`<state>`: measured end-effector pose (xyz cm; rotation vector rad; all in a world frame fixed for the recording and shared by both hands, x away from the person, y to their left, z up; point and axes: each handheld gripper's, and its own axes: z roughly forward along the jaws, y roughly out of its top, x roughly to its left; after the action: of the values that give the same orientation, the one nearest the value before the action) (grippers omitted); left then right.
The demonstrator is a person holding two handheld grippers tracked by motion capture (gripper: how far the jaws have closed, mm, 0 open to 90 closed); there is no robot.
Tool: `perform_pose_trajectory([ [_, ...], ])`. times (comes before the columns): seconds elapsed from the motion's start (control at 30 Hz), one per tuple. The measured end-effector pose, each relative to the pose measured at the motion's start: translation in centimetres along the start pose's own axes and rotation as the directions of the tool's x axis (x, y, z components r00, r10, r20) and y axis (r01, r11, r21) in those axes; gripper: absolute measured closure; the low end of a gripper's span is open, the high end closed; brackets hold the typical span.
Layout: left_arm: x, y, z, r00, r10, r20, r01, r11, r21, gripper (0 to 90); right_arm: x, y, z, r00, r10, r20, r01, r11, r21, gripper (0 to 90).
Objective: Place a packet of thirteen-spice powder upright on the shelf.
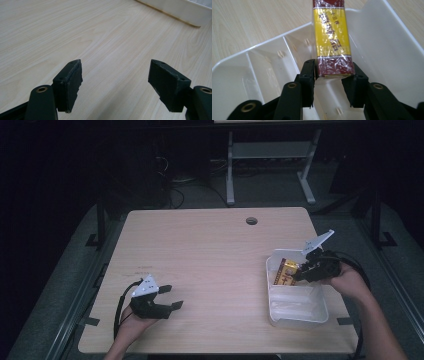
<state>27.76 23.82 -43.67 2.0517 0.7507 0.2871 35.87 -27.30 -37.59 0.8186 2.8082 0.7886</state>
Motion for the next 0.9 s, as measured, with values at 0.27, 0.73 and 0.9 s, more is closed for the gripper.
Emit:
perform_pose_trajectory([
  [0.27, 0.07, 0.0, 0.05, 1.0, -0.003, 0.001, 0.003, 1.0, 0.0, 26.8, -0.07, 0.32, -0.42, 0.9993, -0.029, 0.025, 0.029, 1.0, 0.007, 63.4],
  [0.73, 0.01, 0.03, 0.15, 1.0, -0.002, 0.007, 0.002, 1.0, -0.001, 26.7, -0.1, 0.46, -0.6, 0.9971, -0.029, 0.07, 0.03, 1.0, -0.009, 59.1],
  [0.9, 0.01, 0.02, 0.13, 0.9999, -0.002, 0.01, 0.002, 1.0, -0.001, 26.7, 0.04, 0.8, -0.85, 0.9978, -0.013, 0.064, 0.016, 0.999, -0.037, 54.3],
])
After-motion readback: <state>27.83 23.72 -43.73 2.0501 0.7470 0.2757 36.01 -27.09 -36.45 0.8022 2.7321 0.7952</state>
